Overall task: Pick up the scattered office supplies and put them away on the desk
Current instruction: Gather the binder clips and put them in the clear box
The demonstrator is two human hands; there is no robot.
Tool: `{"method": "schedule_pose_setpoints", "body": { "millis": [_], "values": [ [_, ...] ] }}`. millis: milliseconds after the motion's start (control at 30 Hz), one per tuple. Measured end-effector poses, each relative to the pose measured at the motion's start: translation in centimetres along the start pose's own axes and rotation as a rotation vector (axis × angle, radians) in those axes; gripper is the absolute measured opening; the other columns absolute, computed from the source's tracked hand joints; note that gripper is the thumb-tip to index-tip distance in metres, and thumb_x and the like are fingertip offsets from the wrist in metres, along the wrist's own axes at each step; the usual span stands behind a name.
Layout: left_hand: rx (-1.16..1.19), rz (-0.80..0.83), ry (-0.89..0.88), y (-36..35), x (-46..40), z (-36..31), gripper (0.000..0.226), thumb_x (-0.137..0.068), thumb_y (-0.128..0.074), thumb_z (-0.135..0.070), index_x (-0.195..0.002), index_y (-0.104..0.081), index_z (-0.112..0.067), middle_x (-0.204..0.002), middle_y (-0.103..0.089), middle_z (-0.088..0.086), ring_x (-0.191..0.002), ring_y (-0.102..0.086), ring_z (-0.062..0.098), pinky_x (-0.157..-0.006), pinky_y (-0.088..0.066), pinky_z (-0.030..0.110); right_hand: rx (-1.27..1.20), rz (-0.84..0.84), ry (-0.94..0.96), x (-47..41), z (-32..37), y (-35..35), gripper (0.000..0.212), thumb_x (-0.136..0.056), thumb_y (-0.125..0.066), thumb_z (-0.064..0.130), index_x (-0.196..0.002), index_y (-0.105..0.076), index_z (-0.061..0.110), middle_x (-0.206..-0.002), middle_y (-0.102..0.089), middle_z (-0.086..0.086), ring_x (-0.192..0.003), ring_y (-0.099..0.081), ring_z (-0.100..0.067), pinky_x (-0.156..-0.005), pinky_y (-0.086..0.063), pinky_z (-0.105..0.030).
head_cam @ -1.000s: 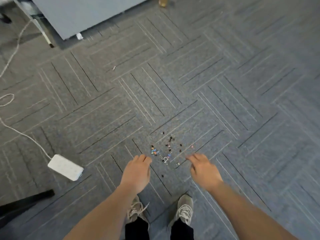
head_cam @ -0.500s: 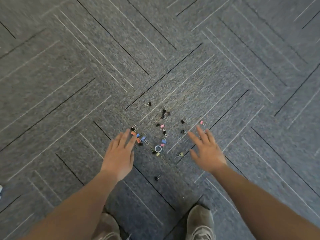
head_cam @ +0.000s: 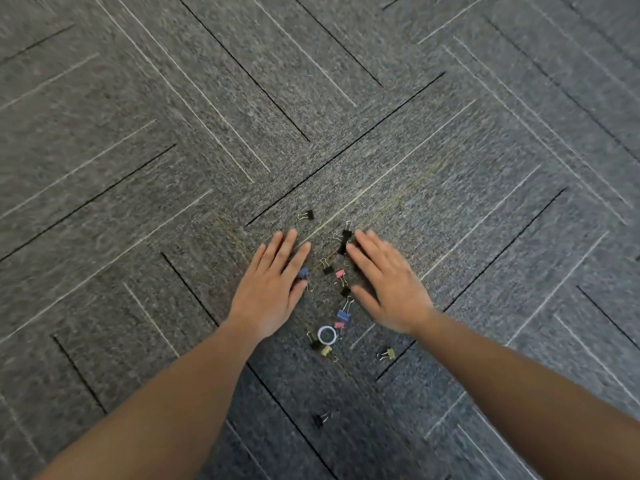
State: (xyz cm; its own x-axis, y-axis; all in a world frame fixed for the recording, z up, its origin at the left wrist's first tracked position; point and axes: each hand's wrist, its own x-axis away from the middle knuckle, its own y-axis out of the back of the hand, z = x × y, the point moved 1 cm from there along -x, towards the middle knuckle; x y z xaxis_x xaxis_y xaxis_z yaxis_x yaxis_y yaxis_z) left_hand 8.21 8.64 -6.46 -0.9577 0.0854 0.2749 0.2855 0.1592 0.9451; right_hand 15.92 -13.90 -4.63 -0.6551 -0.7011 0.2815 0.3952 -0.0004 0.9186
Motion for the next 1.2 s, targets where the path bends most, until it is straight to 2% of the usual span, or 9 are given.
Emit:
{"method": "schedule_pose_setpoints", "body": {
  "millis": [200,400,567,667,800,900,1033,1133,1200],
  "values": [
    [0.032,-0.041,0.025,1.7,-4.9,0.1,0.064,-0.098,-0.015,-0.040,-0.145,0.020,-0.013,-0.153,0.024,0.005,-0.142,0.021,0.019,-0.118,0.005,0.038,0.099,0.015,0.196,-8.2,-0.6,1.6,0.063,-0.098,-0.019,0.055,-0.153,-0.011,0.023,-0.161,-0.002,-0.001,-0.147,0.007,-0.021,-0.119,-0.002,-0.047],
    [-0.020,0.018,-0.131,1.1,-4.0,0.6,0.055,-0.097,-0.004,-0.034,-0.147,0.011,-0.018,-0.156,0.014,-0.001,-0.142,0.020,0.014,-0.118,0.004,0.038,-0.017,0.005,0.301,-3.2,-1.8,0.2,0.055,-0.100,-0.028,0.043,-0.149,-0.026,0.019,-0.158,-0.017,-0.001,-0.147,-0.003,-0.017,-0.119,-0.008,-0.049],
    [0.003,0.060,-0.202,0.2,0.0,0.7,0.070,-0.094,-0.009,-0.057,-0.149,0.001,-0.013,-0.158,0.005,0.003,-0.144,0.015,0.014,-0.118,0.003,0.036,0.097,0.071,0.325,0.8,-1.2,-1.5,0.083,-0.089,-0.033,0.072,-0.153,0.000,0.029,-0.161,-0.003,-0.002,-0.147,0.005,-0.024,-0.118,-0.003,-0.053],
    [-0.058,0.022,-0.234,-0.2,0.9,0.6,0.083,-0.091,-0.023,-0.065,-0.148,-0.016,-0.005,-0.157,-0.014,0.008,-0.145,-0.005,0.023,-0.118,-0.011,0.041,0.225,0.080,0.335,0.6,-0.8,-1.8,0.080,-0.090,-0.025,0.073,-0.152,0.003,0.031,-0.161,0.004,-0.004,-0.146,0.010,-0.028,-0.118,-0.001,-0.050],
    [0.002,-0.097,-0.205,-0.2,1.4,0.1,0.059,-0.093,-0.035,-0.055,-0.132,-0.043,-0.012,-0.130,-0.046,0.008,-0.123,-0.041,0.028,-0.103,-0.036,0.043,0.232,0.064,0.332,0.6,-0.4,-2.5,0.063,-0.099,-0.029,0.057,-0.153,-0.011,0.030,-0.161,-0.008,-0.002,-0.147,0.003,-0.028,-0.118,-0.009,-0.050],
    [0.026,-0.189,-0.132,-0.3,1.7,-0.2,0.042,-0.093,-0.038,-0.047,-0.115,-0.051,-0.015,-0.114,-0.051,0.008,-0.104,-0.046,0.028,-0.087,-0.042,0.042,0.167,0.010,0.246,-0.1,1.0,-2.3,0.064,-0.097,-0.033,0.055,-0.152,-0.011,0.031,-0.160,-0.016,0.001,-0.147,-0.009,-0.027,-0.118,-0.010,-0.049],
    [0.051,-0.254,-0.015,-0.2,1.7,-0.2,0.022,-0.094,-0.042,-0.032,-0.092,-0.053,-0.013,-0.091,-0.052,0.006,-0.082,-0.045,0.025,-0.071,-0.041,0.038,0.189,0.024,0.284,-2.8,2.3,-1.7,0.056,-0.100,-0.023,0.053,-0.151,-0.012,0.034,-0.160,-0.009,0.003,-0.147,-0.002,-0.024,-0.119,-0.003,-0.047],
    [0.000,-0.266,-0.029,0.1,1.7,-0.1,0.021,-0.092,-0.047,-0.028,-0.084,-0.055,-0.011,-0.080,-0.053,0.005,-0.073,-0.047,0.024,-0.063,-0.040,0.036,0.114,-0.036,0.303,-2.7,1.5,-1.8,0.046,-0.101,-0.033,0.036,-0.144,-0.039,0.022,-0.152,-0.035,-0.001,-0.142,-0.026,-0.026,-0.117,-0.019,-0.045],
    [-0.049,-0.249,-0.078,0.5,1.5,0.1,0.023,-0.092,-0.047,-0.029,-0.082,-0.057,-0.011,-0.075,-0.053,0.004,-0.068,-0.049,0.022,-0.056,-0.040,0.033,0.094,-0.178,0.260,-2.0,0.9,-2.0,0.037,-0.100,-0.040,0.034,-0.130,-0.053,0.018,-0.133,-0.054,-0.004,-0.125,-0.047,-0.026,-0.108,-0.035,-0.044]
  ]
}}
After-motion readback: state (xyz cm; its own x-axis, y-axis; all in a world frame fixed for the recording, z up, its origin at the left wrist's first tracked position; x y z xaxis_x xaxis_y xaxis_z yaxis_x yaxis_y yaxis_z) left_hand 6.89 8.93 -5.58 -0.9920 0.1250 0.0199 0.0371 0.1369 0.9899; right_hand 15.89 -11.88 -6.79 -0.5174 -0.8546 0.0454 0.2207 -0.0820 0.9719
